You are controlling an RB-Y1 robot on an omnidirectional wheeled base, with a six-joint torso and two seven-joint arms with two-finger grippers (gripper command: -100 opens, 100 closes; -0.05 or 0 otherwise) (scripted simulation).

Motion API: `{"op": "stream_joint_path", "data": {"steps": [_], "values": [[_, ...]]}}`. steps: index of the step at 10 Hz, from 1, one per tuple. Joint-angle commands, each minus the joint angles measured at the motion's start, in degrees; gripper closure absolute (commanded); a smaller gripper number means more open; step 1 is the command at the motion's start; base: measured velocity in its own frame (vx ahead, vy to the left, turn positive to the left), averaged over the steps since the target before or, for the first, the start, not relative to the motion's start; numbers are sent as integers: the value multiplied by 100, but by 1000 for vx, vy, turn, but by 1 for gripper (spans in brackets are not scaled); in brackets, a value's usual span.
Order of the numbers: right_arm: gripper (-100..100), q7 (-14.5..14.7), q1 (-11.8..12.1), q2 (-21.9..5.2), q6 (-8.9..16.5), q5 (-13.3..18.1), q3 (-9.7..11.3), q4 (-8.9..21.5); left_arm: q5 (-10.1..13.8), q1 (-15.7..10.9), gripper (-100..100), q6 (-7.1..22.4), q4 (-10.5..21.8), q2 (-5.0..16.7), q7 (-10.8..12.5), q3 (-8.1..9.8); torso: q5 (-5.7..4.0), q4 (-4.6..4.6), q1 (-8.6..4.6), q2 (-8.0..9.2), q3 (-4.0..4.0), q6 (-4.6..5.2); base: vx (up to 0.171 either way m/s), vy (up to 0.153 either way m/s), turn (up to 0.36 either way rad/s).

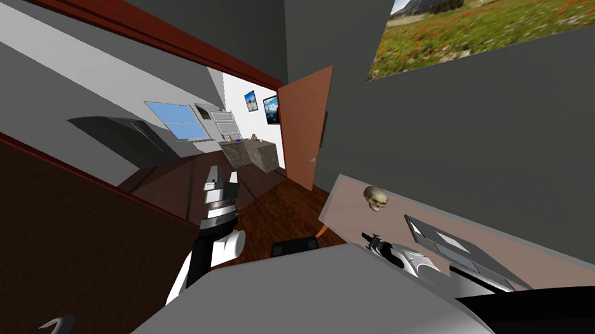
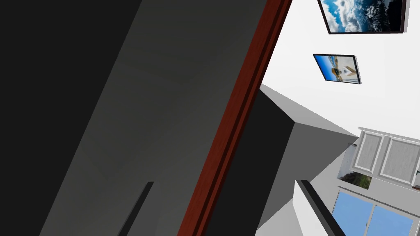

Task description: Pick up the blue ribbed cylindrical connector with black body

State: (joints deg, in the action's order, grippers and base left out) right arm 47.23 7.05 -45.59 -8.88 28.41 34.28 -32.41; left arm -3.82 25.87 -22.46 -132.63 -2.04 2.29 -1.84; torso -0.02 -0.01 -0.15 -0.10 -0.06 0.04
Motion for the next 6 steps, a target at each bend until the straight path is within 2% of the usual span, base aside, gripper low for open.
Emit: {"op": "stream_joint_path", "data": {"steps": [1, 2, 3, 4, 5, 6], "values": [[-100, -163, 128, -174, 231, -32, 222, -286, 0, 0, 0, 0, 0, 0, 0, 0, 0, 0, 0, 0, 0, 0, 33, -38, 25], [-100, -163, 128, -174, 231, -32, 222, -277, 0, 0, 0, 0, 0, 0, 0, 0, 0, 0, 3, 1, 0, 2, 9, -14, -15], [-100, -135, 144, -174, 289, 31, 336, -92, 0, 0, 0, 0, 0, 0, 0, 0, 1, 1, 11, 7, 4, 2, 18, -32, 102], [-100, -89, 88, -129, 162, 18, 211, -22, 0, 0, 0, 0, 0, 0, 0, 0, 1, 1, 6, 6, 3, 0, 11, -24, 30], [0, -78, 85, -129, 154, 24, 212, 7, 0, 0, 0, 0, 0, 0, 0, 0, 1, 1, 9, 7, 4, 2, 0, 0, 0], [-100, -51, 26, 59, 305, 59, 192, 50, 0, 0, 0, 0, 0, 0, 0, 0, 2, 2, 15, 10, 6, 2, -6, -66, 47]]}}
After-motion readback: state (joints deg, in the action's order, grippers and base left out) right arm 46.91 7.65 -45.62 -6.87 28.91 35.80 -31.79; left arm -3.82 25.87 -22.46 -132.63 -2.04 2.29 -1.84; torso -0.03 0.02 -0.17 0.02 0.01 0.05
